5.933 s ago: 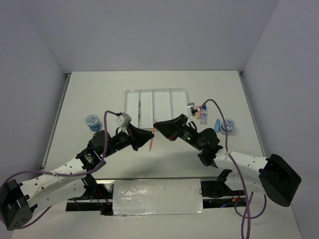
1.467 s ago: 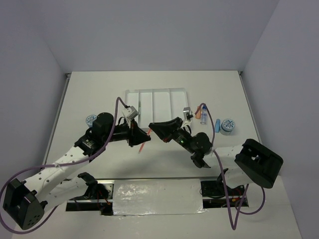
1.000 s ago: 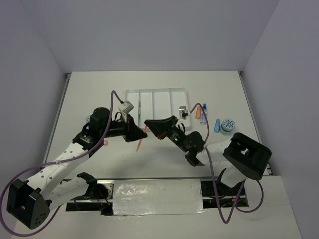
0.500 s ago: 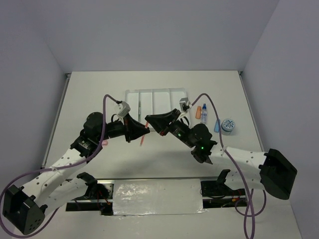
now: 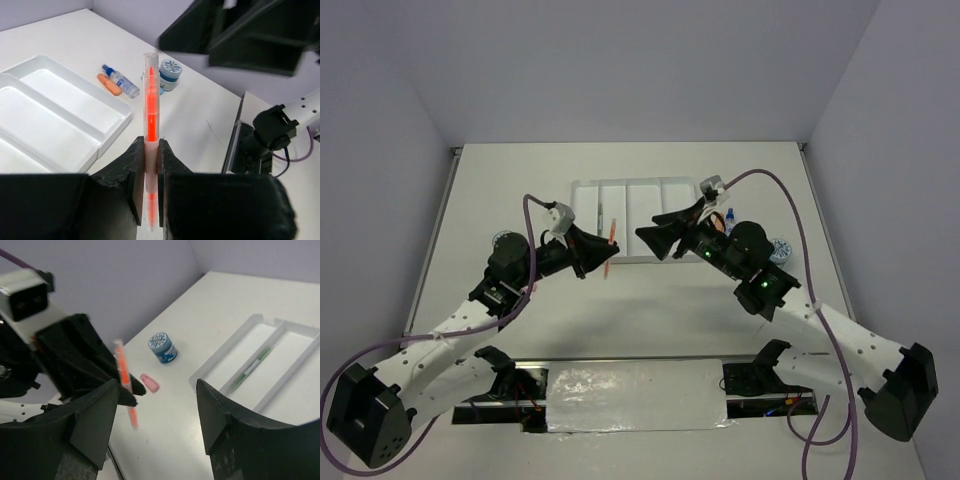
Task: Sort the stationery into containers
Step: Close the pen cap on the pen, then place the pen in the storage box, then pick up the pen from the center of the board, then place the pen in the storage box, then pick up the pen from the center of the board.
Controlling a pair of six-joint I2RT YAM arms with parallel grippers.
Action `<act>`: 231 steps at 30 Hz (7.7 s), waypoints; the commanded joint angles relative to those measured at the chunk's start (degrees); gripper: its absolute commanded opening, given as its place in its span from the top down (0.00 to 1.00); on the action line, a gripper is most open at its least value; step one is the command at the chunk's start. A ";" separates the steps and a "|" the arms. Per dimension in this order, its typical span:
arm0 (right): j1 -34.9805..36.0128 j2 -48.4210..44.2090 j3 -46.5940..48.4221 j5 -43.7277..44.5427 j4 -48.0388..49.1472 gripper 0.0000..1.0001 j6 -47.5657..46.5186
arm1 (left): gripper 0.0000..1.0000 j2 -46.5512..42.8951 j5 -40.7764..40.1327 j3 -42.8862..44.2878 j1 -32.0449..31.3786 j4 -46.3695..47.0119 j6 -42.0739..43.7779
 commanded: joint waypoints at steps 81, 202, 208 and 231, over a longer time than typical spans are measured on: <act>-30.39 47.89 37.68 18.44 -49.65 0.40 -4.36 | 0.01 -4.26 -50.85 22.55 1.43 -69.05 -1.52; -41.73 35.42 19.84 22.75 -53.61 0.37 -5.94 | 0.01 -9.54 -50.24 21.23 0.81 -68.61 -1.96; -42.08 39.54 20.89 22.66 -53.61 0.37 -6.47 | 0.01 -9.89 -50.07 21.14 0.29 -68.52 -2.05; -42.61 39.57 21.42 18.18 -51.06 0.91 -7.00 | 0.01 -8.84 -50.59 21.31 -0.68 -68.70 -2.05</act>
